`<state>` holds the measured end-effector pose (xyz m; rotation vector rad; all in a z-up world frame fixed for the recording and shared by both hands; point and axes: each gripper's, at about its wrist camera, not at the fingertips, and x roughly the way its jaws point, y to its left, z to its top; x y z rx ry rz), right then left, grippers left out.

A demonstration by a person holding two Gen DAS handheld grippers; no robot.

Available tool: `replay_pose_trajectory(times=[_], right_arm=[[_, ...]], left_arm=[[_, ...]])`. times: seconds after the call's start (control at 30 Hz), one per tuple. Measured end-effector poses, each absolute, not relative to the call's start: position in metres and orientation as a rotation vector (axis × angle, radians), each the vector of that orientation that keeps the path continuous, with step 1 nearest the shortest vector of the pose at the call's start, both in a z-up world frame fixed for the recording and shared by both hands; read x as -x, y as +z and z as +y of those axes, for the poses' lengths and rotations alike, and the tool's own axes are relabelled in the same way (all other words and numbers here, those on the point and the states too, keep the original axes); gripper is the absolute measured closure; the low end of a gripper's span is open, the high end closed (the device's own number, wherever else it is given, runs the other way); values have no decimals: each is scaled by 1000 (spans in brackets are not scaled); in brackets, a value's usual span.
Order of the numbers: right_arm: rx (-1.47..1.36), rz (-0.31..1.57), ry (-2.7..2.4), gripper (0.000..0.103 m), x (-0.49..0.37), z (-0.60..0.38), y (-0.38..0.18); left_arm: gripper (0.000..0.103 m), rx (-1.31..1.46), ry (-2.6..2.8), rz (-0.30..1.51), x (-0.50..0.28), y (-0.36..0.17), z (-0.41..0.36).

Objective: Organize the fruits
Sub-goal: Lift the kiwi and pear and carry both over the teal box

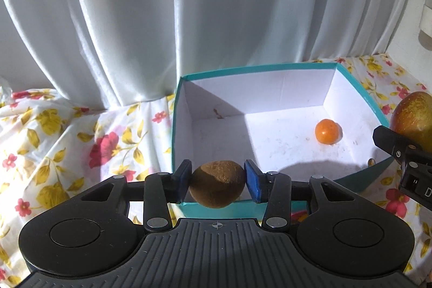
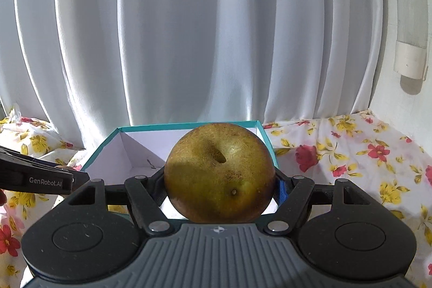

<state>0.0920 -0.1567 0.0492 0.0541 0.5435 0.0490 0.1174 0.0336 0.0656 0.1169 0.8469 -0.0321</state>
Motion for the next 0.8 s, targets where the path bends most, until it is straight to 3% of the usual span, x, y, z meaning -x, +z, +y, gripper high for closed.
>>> replay_pose_trajectory(times=[0.8], right_arm=[[-37,624,23,31,-127,-157,12]], left_arm=[[56,-136,-20,885,-138,47,32]])
